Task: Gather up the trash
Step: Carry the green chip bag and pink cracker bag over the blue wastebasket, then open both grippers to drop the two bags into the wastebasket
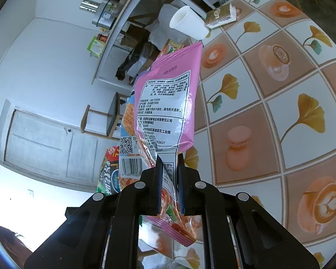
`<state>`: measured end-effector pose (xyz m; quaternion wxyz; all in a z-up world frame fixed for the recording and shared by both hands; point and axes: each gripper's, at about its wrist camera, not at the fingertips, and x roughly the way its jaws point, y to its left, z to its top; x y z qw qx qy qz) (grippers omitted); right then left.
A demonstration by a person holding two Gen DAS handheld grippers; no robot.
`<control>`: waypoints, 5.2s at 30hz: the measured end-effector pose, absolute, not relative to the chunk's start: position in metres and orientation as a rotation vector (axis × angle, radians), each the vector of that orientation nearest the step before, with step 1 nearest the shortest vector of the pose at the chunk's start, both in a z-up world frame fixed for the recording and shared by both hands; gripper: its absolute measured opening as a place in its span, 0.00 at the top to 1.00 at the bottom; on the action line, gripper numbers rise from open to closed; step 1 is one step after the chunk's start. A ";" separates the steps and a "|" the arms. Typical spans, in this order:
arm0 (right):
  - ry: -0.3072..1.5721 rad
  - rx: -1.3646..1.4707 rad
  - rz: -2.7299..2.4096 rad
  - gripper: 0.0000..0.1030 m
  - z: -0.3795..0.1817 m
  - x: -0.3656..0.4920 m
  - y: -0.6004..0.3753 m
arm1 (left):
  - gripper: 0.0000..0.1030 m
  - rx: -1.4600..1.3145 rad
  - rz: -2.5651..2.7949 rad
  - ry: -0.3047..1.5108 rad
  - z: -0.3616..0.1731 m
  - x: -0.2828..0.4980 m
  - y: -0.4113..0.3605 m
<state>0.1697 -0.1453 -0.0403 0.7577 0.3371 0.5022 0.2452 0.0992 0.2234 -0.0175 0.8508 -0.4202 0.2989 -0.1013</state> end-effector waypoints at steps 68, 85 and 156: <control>0.851 0.829 0.324 0.90 0.016 0.058 -0.217 | 0.77 -0.817 -0.513 0.526 0.047 0.090 0.176; 0.826 0.926 0.345 0.90 -0.003 0.056 -0.280 | 0.77 -0.701 -0.544 0.563 0.076 0.110 0.108; 0.611 1.274 -0.624 0.46 -0.283 -0.168 -0.625 | 0.66 -0.072 -0.758 1.720 -0.276 0.223 -0.576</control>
